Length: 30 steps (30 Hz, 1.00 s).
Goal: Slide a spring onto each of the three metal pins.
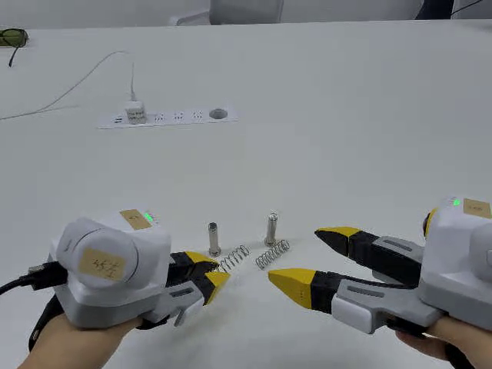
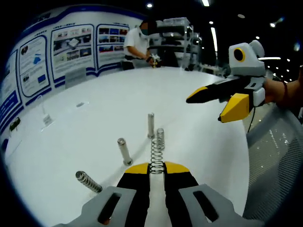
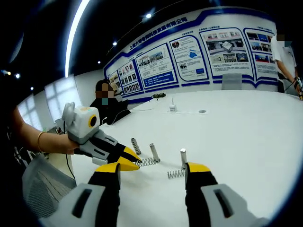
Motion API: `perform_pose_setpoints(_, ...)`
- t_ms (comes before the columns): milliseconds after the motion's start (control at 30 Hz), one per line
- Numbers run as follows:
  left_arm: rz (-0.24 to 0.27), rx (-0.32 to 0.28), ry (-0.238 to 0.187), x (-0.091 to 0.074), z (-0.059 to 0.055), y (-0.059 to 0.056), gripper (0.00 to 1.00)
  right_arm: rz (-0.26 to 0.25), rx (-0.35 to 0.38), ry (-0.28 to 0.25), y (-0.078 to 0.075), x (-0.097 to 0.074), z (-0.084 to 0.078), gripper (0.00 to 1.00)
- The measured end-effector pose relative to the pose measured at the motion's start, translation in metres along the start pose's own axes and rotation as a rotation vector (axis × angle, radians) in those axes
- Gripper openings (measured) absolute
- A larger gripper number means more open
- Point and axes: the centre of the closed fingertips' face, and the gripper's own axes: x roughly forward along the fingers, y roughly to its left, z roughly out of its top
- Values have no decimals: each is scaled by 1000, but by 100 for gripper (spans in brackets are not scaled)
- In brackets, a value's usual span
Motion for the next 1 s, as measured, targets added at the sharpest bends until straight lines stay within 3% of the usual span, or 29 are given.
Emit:
perform_pose_setpoints(300,-2,-35,-75,-17,11,-9,10,77,123,-36,16,10,11,47)
perform_pose_setpoints(400,-25,-130,-127,-22,20,-13,10,93,154,-39,21,14,14,44)
perform_pose_setpoints(500,-25,-143,-151,-28,24,-13,10,101,137,-32,27,17,15,42)
perform_pose_setpoints(600,-41,-218,-213,-33,33,-16,10,121,163,-38,32,21,17,39)
perform_pose_setpoints(767,-39,-200,-235,-41,36,-20,10,143,233,-63,39,26,24,34)
perform_pose_setpoints(1000,-45,-190,-297,-51,47,-27,10,166,296,-86,48,32,32,28)
